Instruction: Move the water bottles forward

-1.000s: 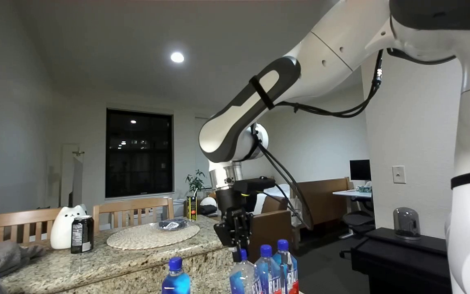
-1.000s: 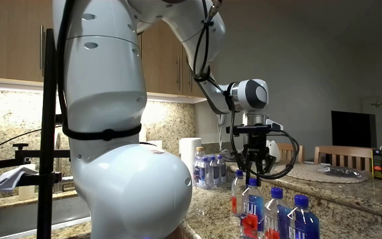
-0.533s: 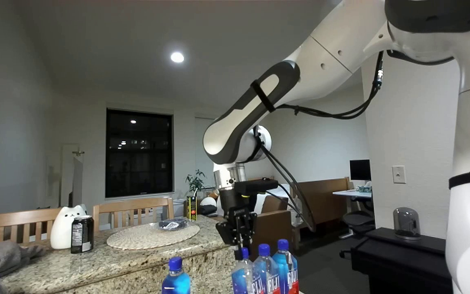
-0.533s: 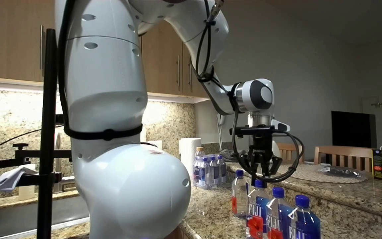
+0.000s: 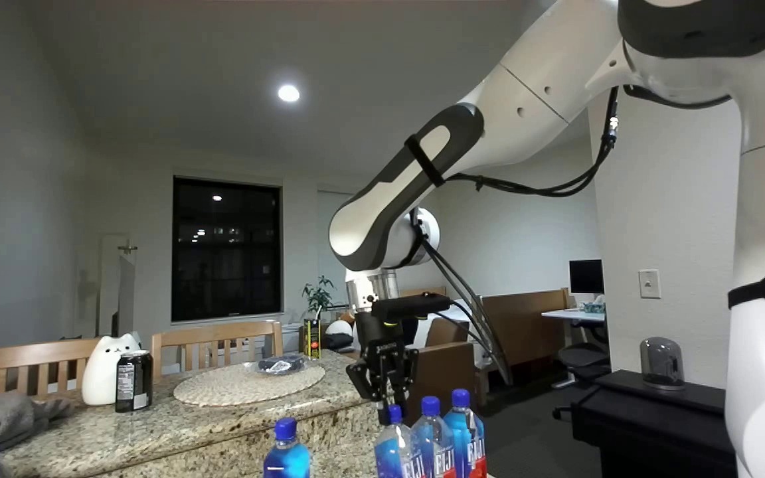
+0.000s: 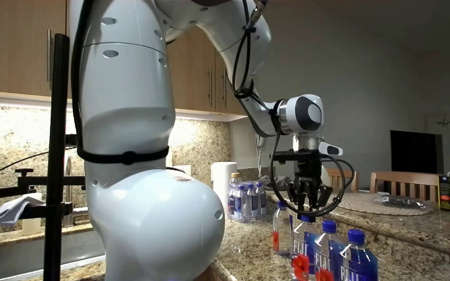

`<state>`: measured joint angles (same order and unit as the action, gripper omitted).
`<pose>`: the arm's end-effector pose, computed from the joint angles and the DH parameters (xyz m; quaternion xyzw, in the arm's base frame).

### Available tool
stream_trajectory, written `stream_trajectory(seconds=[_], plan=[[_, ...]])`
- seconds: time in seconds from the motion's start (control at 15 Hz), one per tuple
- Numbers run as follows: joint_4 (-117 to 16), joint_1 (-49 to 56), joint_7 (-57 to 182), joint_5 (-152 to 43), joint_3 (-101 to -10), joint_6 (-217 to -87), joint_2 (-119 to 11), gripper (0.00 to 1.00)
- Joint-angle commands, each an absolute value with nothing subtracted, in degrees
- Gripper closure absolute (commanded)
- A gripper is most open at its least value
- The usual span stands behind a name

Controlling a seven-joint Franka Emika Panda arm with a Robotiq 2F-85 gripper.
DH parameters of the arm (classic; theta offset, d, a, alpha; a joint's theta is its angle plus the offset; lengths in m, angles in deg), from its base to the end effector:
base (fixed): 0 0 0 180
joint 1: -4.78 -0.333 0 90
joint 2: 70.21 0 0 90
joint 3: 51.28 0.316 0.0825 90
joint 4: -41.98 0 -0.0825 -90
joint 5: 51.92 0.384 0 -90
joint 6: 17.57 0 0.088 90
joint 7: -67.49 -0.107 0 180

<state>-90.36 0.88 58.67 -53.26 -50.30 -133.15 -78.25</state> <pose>0.4704 0.0388 0.3901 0.9966 -0.0286 -0.0741 0.0203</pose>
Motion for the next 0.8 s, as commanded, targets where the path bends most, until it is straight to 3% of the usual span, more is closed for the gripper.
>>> stream_trajectory(seconds=[0.0,0.73], plan=[[-90.38,1.85,56.10,-52.46,-49.60,-134.13,-77.84,0.87],[-91.38,1.71,57.72,-50.36,-49.85,-136.42,-80.63,0.87]])
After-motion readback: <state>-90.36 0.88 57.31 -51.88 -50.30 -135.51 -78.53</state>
